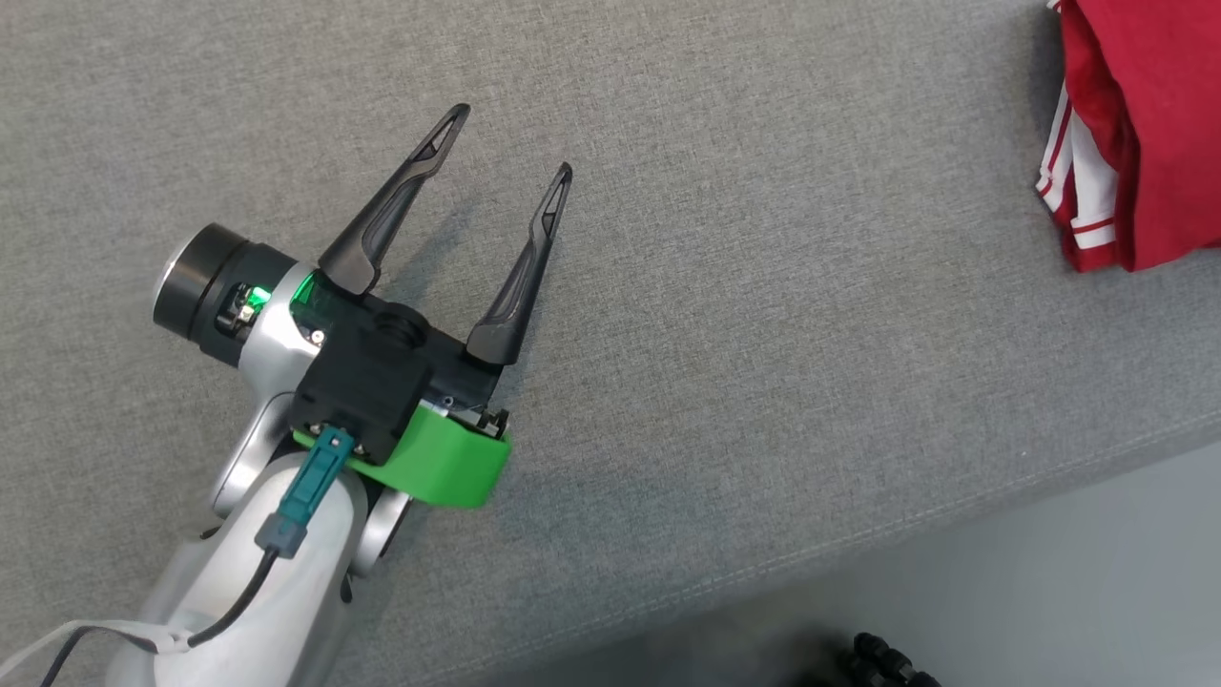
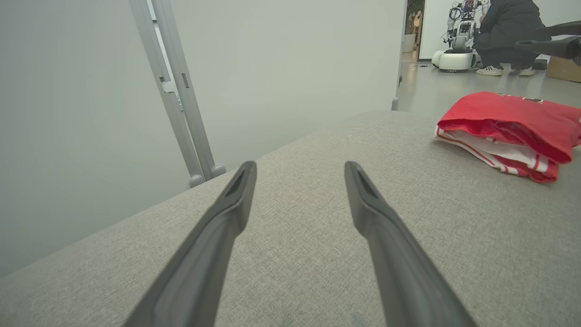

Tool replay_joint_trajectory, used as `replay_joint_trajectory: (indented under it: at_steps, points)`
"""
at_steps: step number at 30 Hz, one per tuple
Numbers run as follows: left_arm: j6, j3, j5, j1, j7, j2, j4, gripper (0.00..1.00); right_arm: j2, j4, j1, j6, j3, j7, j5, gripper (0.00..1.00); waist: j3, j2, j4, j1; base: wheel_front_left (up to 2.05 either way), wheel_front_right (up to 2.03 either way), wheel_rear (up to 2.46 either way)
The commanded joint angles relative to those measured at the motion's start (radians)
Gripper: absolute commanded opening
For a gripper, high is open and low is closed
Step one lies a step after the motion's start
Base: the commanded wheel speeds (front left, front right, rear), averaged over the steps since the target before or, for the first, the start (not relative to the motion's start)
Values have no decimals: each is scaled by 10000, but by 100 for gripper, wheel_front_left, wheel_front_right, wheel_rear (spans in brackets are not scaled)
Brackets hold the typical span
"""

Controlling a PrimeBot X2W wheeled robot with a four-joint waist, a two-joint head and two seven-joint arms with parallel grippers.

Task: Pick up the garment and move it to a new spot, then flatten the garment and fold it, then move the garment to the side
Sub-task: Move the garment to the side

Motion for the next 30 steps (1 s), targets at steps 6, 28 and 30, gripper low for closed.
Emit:
replay_joint_trajectory:
  at_steps: [6, 28, 30]
  points:
    - [420, 294, -322, 542, -476, -97, 219, 100, 1481, -2700, 1382, -17, -999, -22, -485, 100, -950, 0, 343, -1, 0, 0, 0]
    - [1762, 1650, -1410, 3083, -1361, -55, 706, 100, 4753, -8042, 6052, -17, 822, 1187, -684, 100, -3603, 0, 2564, -1, 0, 0, 0]
    - [1834, 1736, -1480, 3372, -1388, -22, 734, 100, 4953, -8165, 6448, -18, 858, 1297, -706, 100, -3859, 0, 2641, -1, 0, 0, 0]
